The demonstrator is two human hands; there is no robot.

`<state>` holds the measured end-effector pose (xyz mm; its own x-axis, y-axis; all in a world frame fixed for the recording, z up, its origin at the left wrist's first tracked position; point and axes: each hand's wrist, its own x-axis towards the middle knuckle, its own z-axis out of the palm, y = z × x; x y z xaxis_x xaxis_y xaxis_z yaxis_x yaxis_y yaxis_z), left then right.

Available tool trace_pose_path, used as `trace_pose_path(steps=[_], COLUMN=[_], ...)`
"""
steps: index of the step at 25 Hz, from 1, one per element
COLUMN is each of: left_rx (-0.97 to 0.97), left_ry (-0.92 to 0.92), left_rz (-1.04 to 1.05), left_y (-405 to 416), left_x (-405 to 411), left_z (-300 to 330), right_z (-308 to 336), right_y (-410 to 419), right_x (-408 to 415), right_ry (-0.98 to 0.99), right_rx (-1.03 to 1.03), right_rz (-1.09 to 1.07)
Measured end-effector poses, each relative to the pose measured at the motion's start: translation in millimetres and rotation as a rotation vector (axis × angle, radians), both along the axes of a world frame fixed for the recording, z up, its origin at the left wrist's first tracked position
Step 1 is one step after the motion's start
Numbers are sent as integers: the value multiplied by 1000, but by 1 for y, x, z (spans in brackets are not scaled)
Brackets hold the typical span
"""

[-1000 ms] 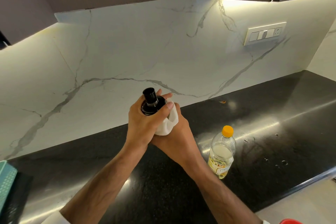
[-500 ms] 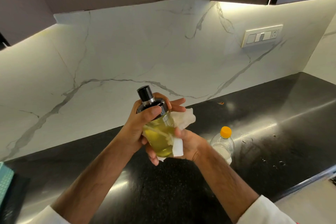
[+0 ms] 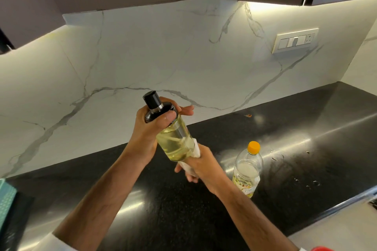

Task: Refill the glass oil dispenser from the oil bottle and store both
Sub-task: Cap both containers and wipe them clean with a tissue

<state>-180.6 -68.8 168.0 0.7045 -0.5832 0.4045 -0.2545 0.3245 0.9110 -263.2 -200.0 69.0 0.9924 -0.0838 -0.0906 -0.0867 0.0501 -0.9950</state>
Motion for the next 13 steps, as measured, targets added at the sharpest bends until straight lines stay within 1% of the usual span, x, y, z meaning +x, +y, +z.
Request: trace_pose_path(steps=[1, 2, 4, 5, 6, 7, 8, 10, 11, 13], left_rx=[22, 41, 69, 81, 95, 114, 129, 133, 123, 117], left_ry=[-14, -15, 10, 26, 34, 30, 19, 6, 15, 40], left_rz=[41, 77, 132, 147, 158, 165, 166, 162, 161, 127], left_y=[2, 3, 3, 2, 1, 0, -2, -5, -6, -6], left_x=[2, 2, 2, 1, 1, 1, 0, -3, -6, -8], left_z=[-3, -7, -12, -14, -15, -16, -15, -15, -15, -18], right_z=[0, 2, 7, 9, 10, 12, 13, 17, 17, 19], right_y=[-6, -10, -15, -14, -11, -7, -3, 4, 6, 8], right_x=[-4, -7, -13, -16, -18, -19, -17, -13, -11, -10], right_ry=[2, -17, -94, -136, -172, -201, -223, -252, -255, -252], right_rx=[-5, 84, 373, 451, 468, 437, 364, 219, 181, 184], right_rz=[-63, -74, 42, 123, 194, 232, 222, 134, 98, 74])
